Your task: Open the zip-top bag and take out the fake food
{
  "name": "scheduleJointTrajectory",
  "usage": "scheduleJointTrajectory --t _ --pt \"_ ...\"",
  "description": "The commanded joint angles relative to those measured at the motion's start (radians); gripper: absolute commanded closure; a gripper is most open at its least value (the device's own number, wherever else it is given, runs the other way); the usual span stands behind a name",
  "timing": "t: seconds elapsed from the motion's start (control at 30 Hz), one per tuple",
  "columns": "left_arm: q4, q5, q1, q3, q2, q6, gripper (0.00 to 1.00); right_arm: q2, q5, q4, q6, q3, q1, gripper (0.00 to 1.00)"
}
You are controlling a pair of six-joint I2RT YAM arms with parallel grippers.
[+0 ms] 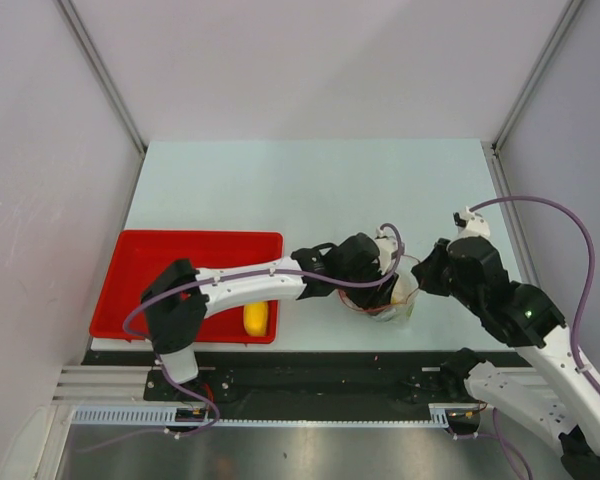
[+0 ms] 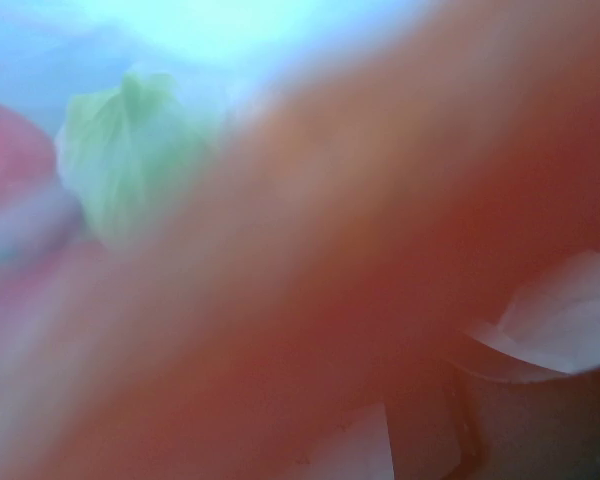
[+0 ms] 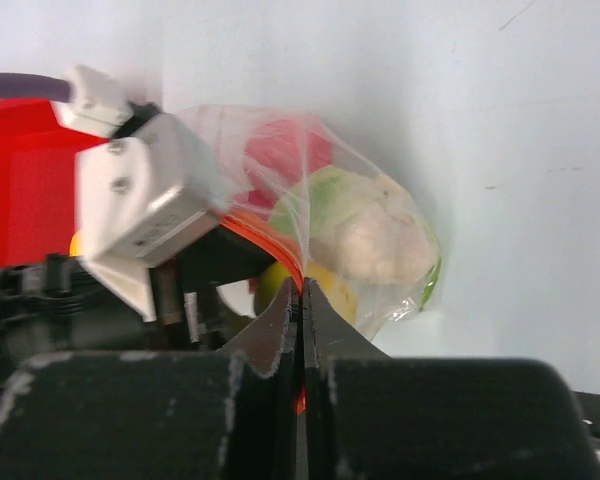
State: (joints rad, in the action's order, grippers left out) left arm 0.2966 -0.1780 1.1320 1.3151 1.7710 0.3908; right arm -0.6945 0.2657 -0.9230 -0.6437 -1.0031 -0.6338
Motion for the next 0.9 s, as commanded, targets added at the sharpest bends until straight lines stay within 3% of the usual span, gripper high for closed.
scheduleJointTrajectory --t 0.0,0.17,0.3,0.4,0.6,0.87 --pt "0.083 0.049 -0.001 0.073 -0.085 -0.03 1.0 0.036 0.076 0.007 0.061 0.011 -0.003 1.0" --pt "0.11 0.129 -0.011 0.122 -0.134 0.006 1.0 0.038 0.073 0.029 0.107 0.014 0.0 1.0" --pt "0.047 0.17 -0.011 0.028 -0.254 0.054 1.0 0.023 0.118 0.012 0.144 0.027 0.002 1.0" --pt "-0.048 0.134 -0.012 -0.095 -0.382 0.109 1.0 0.02 0.119 0.021 0.131 0.04 0.006 1.0" --pt "-0.077 0.051 -0.014 -0.174 -0.573 0.094 1.0 0.003 0.121 0.019 0.082 0.046 0.009 1.0" --pt "-0.047 0.127 -0.035 -0.145 -0.607 0.118 1.0 0.035 0.129 0.039 0.079 0.021 0.009 1.0"
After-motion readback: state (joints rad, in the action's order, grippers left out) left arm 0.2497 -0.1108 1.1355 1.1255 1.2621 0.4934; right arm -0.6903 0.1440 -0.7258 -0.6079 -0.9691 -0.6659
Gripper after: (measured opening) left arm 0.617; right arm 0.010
